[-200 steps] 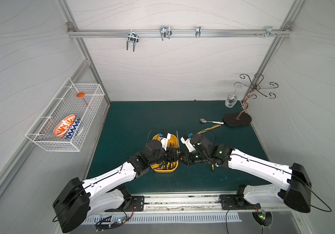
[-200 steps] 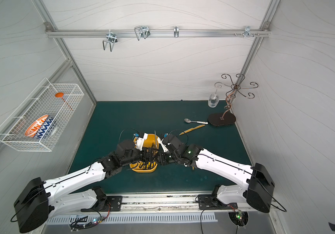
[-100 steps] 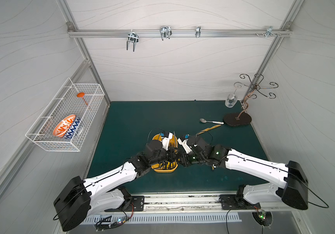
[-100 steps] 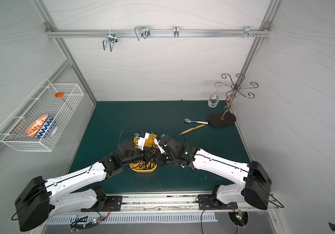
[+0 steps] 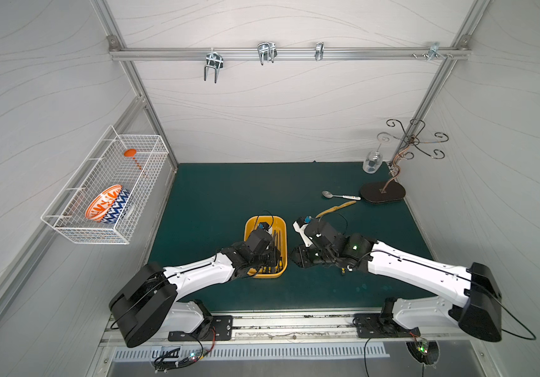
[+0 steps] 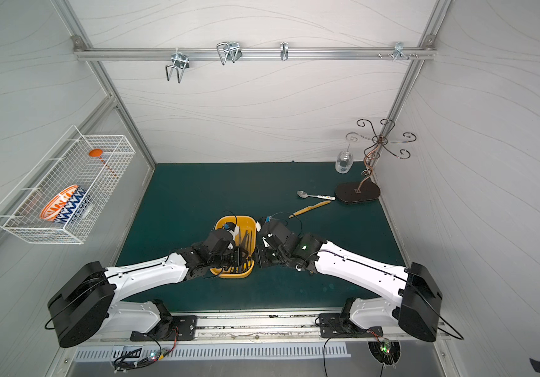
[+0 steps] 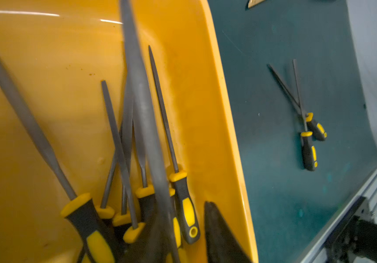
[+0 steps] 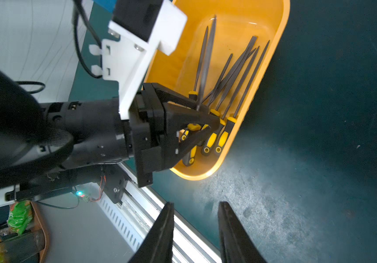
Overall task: Put the file tool into the storage box
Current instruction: Place the file tool in the storage box, then pick up the file tool from the center of the board.
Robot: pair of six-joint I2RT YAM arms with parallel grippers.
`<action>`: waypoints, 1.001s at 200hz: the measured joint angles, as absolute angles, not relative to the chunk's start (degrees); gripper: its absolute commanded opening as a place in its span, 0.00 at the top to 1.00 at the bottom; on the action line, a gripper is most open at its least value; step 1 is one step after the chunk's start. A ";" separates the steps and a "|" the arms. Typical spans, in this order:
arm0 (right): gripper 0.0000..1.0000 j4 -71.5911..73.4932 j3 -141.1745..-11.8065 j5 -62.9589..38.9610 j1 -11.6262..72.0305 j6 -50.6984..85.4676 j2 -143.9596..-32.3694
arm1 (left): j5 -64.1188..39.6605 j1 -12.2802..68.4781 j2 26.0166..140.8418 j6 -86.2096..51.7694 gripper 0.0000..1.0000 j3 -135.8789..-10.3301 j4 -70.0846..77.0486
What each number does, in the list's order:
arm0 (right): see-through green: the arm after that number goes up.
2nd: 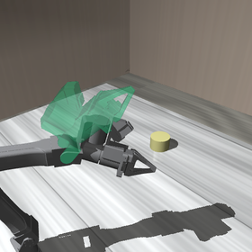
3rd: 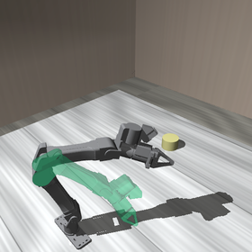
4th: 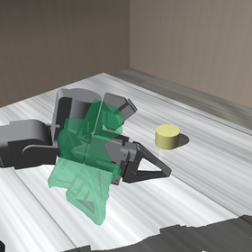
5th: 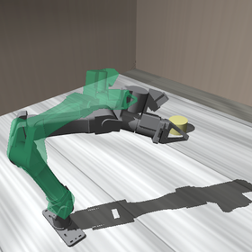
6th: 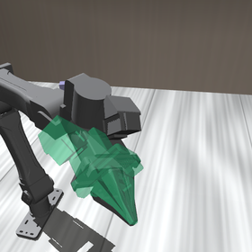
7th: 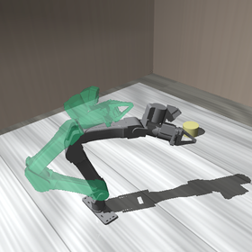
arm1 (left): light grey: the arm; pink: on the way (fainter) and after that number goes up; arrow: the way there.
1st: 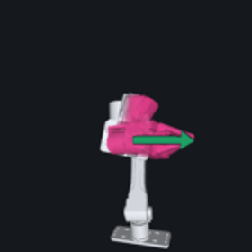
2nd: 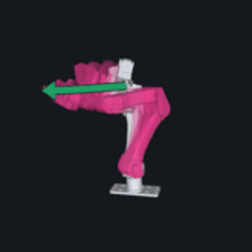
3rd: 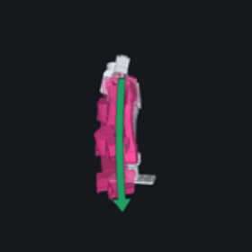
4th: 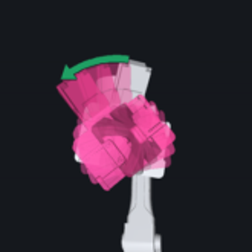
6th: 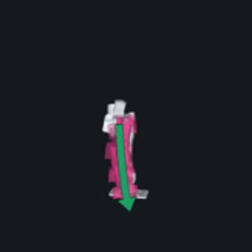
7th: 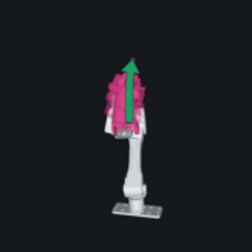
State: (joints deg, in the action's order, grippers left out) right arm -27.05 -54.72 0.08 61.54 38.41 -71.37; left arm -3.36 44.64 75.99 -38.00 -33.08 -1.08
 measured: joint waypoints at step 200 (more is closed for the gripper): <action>0.57 -45.98 -41.06 6.57 36.60 47.07 -75.57 | -2.33 45.06 74.17 -37.71 0.41 -33.93 -1.15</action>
